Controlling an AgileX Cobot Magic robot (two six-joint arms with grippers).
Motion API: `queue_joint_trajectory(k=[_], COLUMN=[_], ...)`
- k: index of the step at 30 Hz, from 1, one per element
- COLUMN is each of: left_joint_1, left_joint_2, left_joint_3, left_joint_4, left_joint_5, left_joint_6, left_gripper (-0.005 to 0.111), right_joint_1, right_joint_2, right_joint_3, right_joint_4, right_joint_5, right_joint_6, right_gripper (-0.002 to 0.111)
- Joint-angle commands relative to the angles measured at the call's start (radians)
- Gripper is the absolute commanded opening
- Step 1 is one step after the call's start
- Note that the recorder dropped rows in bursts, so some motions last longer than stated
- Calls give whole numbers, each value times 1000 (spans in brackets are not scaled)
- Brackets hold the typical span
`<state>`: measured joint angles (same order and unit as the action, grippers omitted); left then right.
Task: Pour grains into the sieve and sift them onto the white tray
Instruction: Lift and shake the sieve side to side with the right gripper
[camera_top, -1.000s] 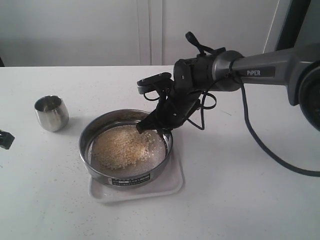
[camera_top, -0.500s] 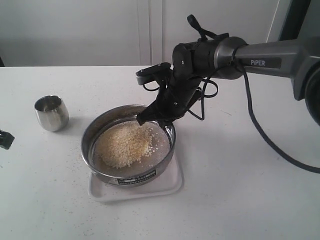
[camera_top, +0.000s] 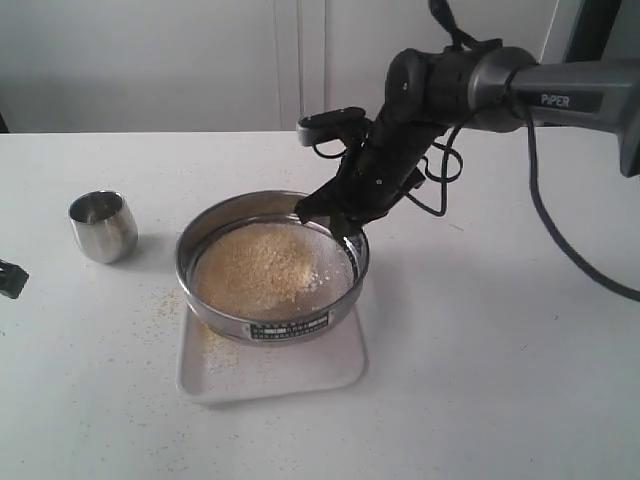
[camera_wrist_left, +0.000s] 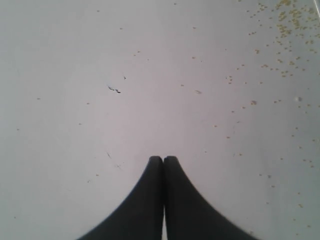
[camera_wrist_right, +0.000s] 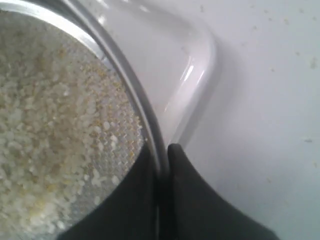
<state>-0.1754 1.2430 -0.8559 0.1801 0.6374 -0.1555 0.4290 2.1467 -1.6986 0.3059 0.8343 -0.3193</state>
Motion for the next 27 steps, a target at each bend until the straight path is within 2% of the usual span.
queue_joint_trajectory(k=[1, 2, 4, 5, 7, 8, 9, 11, 12, 14, 15, 18, 21, 22, 24, 25, 27], left_joint_1=[-7, -7, -7, -7, -7, -7, -7, -7, -7, -7, -7, -7, -7, -7, -7, -7, -7], left_joint_2=[-10, -10, -10, -10, -10, -10, -10, -10, -10, -10, -10, -10, -10, -10, -10, -10, -10], left_joint_3=[7, 7, 7, 7, 7, 7, 7, 7, 7, 7, 7, 7, 7, 7, 7, 7, 7], left_joint_4=[-8, -8, -8, -8, -8, -8, -8, -8, -8, -8, -8, -8, -8, -8, -8, -8, -8], left_joint_5=[7, 7, 7, 7, 7, 7, 7, 7, 7, 7, 7, 7, 7, 7, 7, 7, 7], left_joint_6=[-1, -1, -1, -1, -1, -1, -1, -1, -1, -1, -1, -1, -1, -1, -1, -1, -1], left_gripper=[0, 0, 0, 0, 0, 0, 0, 0, 0, 0, 0, 0, 0, 0, 0, 0, 0], right_joint_1=[-3, -11, -32, -34, -20, -19, -24, -45, -47, -44, -44, -61, -50, -50, -64, -64, -48], right_joint_2=[-22, -22, -20, -20, -18, -18, -18, -13, -10, -12, -12, -8, -11, -11, -8, -6, -6], right_joint_3=[-8, -6, 1, 1, 1, 1, 1, 1, 1, 1, 1, 1, 1, 1, 1, 1, -1], right_joint_4=[10, -34, -2, 43, 74, 56, 42, 64, 95, 87, 61, 69, 64, 39, 43, 66, 60], right_joint_5=[29, -8, -76, -75, -18, 2, -14, -74, -68, 3, 18, -34, 57, 39, -23, -18, 47], right_joint_6=[-203, -101, 106, 82, -195, -253, -207, 60, 70, -234, -270, 52, -272, -213, 60, 61, -229], right_gripper=[0, 0, 0, 0, 0, 0, 0, 0, 0, 0, 0, 0, 0, 0, 0, 0, 0])
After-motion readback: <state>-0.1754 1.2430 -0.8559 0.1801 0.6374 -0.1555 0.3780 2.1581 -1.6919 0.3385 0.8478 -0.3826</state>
